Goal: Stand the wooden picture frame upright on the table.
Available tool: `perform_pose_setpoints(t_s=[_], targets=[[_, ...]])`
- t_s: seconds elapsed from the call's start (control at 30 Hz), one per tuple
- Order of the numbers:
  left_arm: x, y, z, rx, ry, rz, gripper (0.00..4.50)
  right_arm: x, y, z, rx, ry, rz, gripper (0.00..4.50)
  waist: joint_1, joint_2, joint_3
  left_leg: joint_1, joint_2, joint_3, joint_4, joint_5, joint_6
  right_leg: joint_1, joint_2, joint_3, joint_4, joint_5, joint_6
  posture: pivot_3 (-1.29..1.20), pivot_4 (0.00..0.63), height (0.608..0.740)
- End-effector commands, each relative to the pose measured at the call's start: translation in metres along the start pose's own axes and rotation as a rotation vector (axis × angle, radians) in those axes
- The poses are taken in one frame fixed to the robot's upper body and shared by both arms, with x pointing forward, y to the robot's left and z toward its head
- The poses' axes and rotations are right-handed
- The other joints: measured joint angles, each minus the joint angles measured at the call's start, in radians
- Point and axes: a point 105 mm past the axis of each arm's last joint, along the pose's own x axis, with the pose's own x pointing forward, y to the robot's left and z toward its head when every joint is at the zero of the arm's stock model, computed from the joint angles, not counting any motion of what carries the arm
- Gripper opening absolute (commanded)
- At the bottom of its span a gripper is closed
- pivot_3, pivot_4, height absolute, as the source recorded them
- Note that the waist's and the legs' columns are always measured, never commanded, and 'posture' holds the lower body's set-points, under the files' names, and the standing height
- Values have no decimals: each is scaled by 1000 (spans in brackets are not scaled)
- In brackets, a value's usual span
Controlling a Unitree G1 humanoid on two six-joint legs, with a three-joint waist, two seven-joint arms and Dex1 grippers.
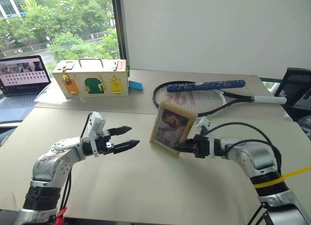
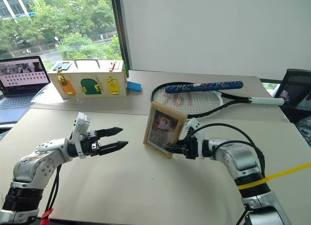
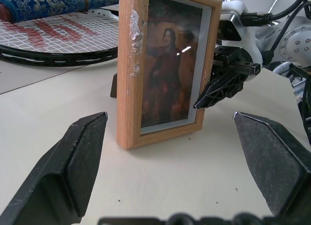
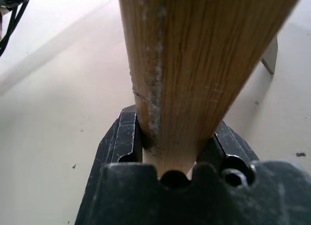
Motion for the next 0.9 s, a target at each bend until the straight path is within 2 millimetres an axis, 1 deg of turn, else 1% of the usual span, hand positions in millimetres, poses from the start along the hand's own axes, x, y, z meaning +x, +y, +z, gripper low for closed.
perform_pose_setpoints(t_s=[0.03,0.3,0.37,0.43,0.47,0.5,0.57,0.6,0.73,0.83,0.87,0.9], targets=[[1,-5,10,44,-9,-26,4500,6,10,-19,49,56,55,1233,-1,0,0,0,0,0,0,0,0,0,0,0,0,0,0,0,150,720],[3,-6,8,42,-8,-33,4500,7,14,-23,88,68,72,1233,-9,0,0,0,0,0,0,0,0,0,0,0,0,0,0,0,150,720],[5,-6,8,42,-8,-35,4500,5,16,-22,93,73,88,2244,-10,-1,0,0,0,0,0,0,0,0,0,0,0,0,0,0,150,720],[5,-5,8,44,-7,-36,4500,3,18,-20,91,75,97,2877,-11,0,0,0,0,0,0,0,0,0,0,0,0,0,0,0,150,720],[5,-5,8,46,-5,-36,4500,1,19,-19,89,74,99,3124,-11,0,0,0,0,0,0,0,0,0,0,0,0,0,0,0,150,720],[5,-4,7,47,-4,-36,4500,-1,19,-18,88,71,101,3513,-11,0,0,0,0,0,0,0,0,0,0,0,0,0,0,0,150,720],[5,-3,7,49,-2,-33,4500,-7,16,-17,96,51,80,4207,-11,0,0,0,0,0,1,0,0,0,0,0,0,0,0,0,150,720],[4,-2,7,51,-1,-30,4500,-12,14,-18,107,41,68,4427,-11,0,0,0,0,0,1,0,0,0,0,0,0,0,0,0,150,720],[1,1,7,54,0,-7,4500,-37,3,-27,115,29,-18,4427,-4,0,0,0,0,0,1,0,0,0,0,0,0,0,0,0,150,720],[-7,5,5,65,1,35,4500,-73,-11,-40,106,1,-141,4427,6,0,0,0,0,0,1,0,0,1,0,0,0,0,0,0,150,720],[-9,6,5,68,-5,53,4500,-82,-12,-41,82,-13,-168,4427,7,0,0,0,0,0,1,0,0,1,0,0,-1,0,0,0,150,720],[-12,10,3,81,-1,98,4500,-92,-14,-39,23,-42,-214,4427,8,0,0,0,0,0,1,0,0,1,0,0,-1,0,0,0,150,720]])
